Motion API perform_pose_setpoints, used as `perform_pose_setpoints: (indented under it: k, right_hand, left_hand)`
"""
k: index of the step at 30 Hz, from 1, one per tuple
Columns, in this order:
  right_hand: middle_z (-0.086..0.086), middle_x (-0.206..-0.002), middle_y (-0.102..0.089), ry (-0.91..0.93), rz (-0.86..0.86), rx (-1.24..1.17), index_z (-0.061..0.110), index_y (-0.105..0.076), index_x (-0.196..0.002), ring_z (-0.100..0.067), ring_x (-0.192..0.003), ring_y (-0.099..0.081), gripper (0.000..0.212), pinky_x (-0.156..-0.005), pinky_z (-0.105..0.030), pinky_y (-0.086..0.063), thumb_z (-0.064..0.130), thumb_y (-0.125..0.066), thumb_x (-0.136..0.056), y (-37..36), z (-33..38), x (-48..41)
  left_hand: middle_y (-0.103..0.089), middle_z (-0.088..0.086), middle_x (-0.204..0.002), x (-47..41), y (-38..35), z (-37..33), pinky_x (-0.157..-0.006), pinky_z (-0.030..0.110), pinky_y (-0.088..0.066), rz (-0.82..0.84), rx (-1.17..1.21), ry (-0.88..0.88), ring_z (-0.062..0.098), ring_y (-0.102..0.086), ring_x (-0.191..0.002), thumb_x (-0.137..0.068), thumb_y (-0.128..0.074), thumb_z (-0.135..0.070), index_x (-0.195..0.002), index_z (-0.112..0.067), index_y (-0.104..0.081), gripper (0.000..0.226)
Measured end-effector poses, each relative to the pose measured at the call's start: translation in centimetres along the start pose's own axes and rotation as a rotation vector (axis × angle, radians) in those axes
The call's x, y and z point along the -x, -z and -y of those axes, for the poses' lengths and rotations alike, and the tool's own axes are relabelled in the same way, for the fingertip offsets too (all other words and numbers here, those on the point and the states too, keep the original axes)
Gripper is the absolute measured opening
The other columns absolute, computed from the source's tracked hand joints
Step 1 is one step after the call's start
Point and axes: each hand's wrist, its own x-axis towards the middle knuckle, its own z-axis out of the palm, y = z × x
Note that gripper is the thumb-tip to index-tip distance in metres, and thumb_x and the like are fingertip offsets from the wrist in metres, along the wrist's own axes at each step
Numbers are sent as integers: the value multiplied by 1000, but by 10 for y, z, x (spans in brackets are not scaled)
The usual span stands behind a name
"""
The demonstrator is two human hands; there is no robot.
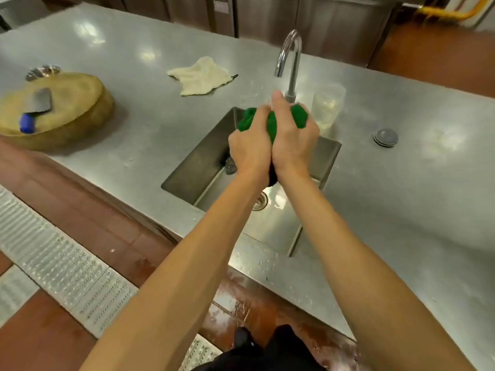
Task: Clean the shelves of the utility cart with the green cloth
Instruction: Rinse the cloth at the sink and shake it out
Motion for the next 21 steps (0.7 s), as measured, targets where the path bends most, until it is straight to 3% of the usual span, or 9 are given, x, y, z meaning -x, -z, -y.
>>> perform_pose_setpoints:
  k: [3, 7, 10, 13, 15, 17, 19, 21]
  right_hand:
    - [4, -51, -53, 12, -19, 4, 21, -52, -50, -17, -56, -57, 37, -60, -41, -53, 32, -69, -82, -20, 2, -32]
    - [7, -46, -43, 2, -24, 6, 19, -46, -48, -13, -50, -45, 35, -53, -33, -41, 19, -62, -79, -36, -2, -61]
    - [8, -44, -40, -42, -17, -5, 21, -43, -44, -14, -49, -42, 38, -53, -32, -38, 17, -59, -79, -45, -14, -79]
    - [7, -46, -41, -120, 24, 22, 25, -44, -42, -13, -50, -43, 42, -56, -33, -39, 17, -60, -80, -48, -22, -92]
    - [2, -58, -53, -173, 68, -44, 21, -55, -55, -14, -59, -54, 30, -60, -33, -48, 18, -64, -83, -46, -29, -97]
    - [-4, -87, -67, -230, 144, -125, 17, -65, -83, -18, -83, -68, 10, -76, -35, -57, 26, -69, -83, -43, -36, -102]
    - [-18, -114, -66, -342, 231, -230, 10, -62, -109, -32, -110, -66, 42, -92, -46, -54, 37, -72, -78, -40, -42, -109]
    - [-26, -124, -62, -437, 273, -298, 0, -60, -121, -38, -116, -62, 57, -94, -50, -52, 40, -67, -82, -38, -45, -116]
  left_hand:
    - [-69, 3, -69, -30, -8, -17, -71, 39, -59, -1, -29, -10, 23, -69, -71, -82, -70, -32, -74, -11, -67, 23]
    - [-65, 5, -73, -64, -14, -26, -59, 30, -51, 12, -55, -28, 20, -64, -66, -75, -69, -35, -87, -6, -66, 32]
    - [-60, 1, -66, -81, -16, -27, -57, 29, -46, 2, -86, -51, 17, -59, -61, -77, -68, -28, -74, -11, -60, 19]
    - [-54, -5, -54, -93, -18, -24, -56, 28, -44, 1, -134, -69, 14, -54, -56, -85, -64, -23, -59, -17, -53, 29]
    - [-56, -3, -58, -102, -18, -23, -56, 28, -47, 44, -153, -93, 14, -57, -59, -88, -62, -23, -62, -15, -55, 28]
    - [-61, 4, -69, -108, -18, -25, -58, 29, -51, 102, -157, -117, 15, -61, -66, -89, -60, -23, -73, -11, -60, 20]
    - [-62, 6, -74, -113, -20, -25, -60, 30, -53, 140, -180, -125, 17, -64, -70, -89, -59, -24, -79, -9, -62, 18]
    - [-68, 5, -78, -118, -23, -24, -67, 33, -58, 163, -195, -120, 18, -69, -75, -88, -61, -28, -82, -9, -65, 20]
